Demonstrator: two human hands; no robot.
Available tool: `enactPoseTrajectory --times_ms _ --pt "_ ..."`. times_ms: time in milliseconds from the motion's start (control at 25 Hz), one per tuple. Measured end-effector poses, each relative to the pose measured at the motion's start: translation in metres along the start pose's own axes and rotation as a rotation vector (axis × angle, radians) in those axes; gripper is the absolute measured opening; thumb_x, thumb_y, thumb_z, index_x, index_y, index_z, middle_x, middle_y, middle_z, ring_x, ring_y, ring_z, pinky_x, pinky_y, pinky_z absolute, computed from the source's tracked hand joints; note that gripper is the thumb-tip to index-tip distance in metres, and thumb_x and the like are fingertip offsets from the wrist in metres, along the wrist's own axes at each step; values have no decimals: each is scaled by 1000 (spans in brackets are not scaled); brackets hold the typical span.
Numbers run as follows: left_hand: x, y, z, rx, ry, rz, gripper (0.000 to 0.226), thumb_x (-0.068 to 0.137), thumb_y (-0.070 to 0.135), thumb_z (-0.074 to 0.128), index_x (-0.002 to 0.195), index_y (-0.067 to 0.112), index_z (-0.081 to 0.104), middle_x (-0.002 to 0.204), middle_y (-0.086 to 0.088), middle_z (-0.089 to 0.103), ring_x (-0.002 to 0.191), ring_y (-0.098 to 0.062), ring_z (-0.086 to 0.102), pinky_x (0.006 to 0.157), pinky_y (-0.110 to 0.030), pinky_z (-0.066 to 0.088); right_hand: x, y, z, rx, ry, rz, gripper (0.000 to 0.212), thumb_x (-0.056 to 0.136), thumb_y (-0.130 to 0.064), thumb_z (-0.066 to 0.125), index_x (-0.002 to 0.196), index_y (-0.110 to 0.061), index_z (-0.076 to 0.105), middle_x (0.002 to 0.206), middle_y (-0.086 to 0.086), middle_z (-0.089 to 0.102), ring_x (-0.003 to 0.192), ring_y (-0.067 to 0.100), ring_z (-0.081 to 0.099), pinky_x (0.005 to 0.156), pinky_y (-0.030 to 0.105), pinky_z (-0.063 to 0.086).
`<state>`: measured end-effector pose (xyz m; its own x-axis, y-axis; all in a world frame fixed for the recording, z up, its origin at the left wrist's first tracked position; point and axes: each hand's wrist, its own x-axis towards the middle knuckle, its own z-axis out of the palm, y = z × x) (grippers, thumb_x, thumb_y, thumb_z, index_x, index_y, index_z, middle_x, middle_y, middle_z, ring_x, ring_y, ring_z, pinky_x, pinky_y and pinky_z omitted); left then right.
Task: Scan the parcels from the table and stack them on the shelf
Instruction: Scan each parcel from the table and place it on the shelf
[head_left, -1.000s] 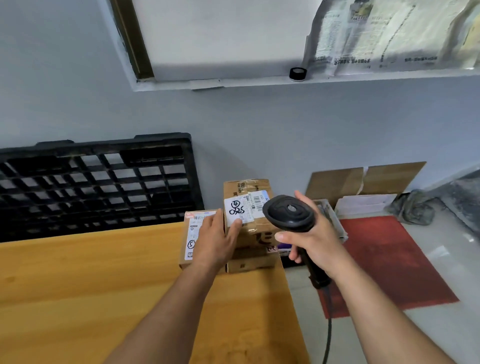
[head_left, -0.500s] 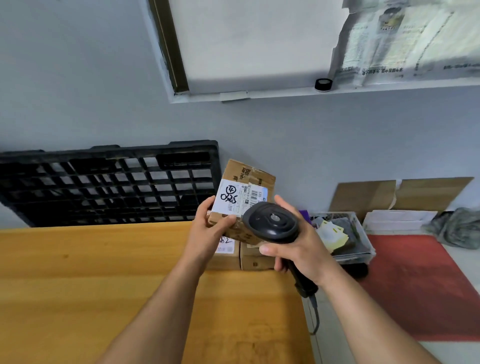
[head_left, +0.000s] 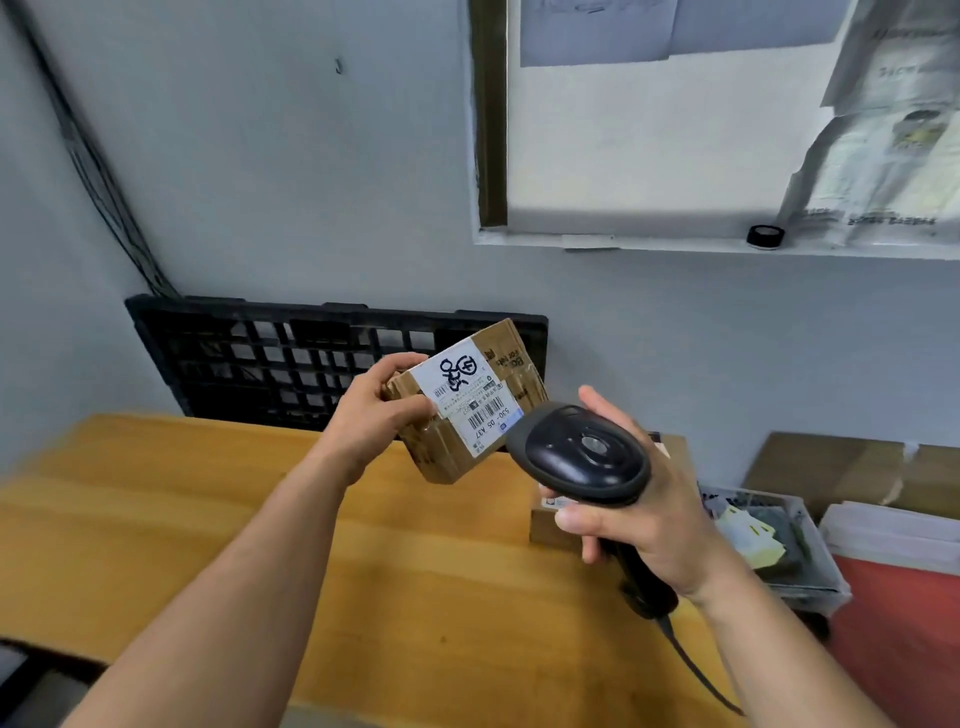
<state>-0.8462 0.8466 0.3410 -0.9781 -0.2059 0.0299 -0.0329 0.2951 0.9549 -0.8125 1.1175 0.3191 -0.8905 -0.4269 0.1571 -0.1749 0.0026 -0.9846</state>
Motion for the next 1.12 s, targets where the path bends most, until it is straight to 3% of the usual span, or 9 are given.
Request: enactPoseTrajectory --times_ms 280,560,760,1120 --pt "-12 -20 -61 53 -16 56 42 80 0 66 105 34 61 102 -3 65 97 -24 62 84 -43 56 -3 1 65 -21 -21 57 110 61 -24 84 151 -39 22 90 19 73 51 30 60 50 36 52" --pt "-26 -30 -82 38 -19 59 43 81 -2 65 105 33 58 99 5 62 96 -17 62 79 -37 57 -11 -2 85 -38 -48 71 108 58 -26 86 149 -39 30 119 5 68 51 33 61 52 42 55" --pt "-42 -27 -79 26 18 60 43 81 -3 65 99 36 59 98 5 63 96 -17 63 80 -37 57 -23 -2 79 -35 -82 81 108 56 -26 86 148 -38 31 118 5 68 50 33 61 49 37 54" --pt "-86 -9 -51 54 64 52 43 80 -1 66 101 36 62 99 -2 65 100 -28 63 88 -51 54 -70 -8 50 -27 -80 48 111 56 -26 85 151 -33 28 114 0 70 49 32 60 47 38 51"
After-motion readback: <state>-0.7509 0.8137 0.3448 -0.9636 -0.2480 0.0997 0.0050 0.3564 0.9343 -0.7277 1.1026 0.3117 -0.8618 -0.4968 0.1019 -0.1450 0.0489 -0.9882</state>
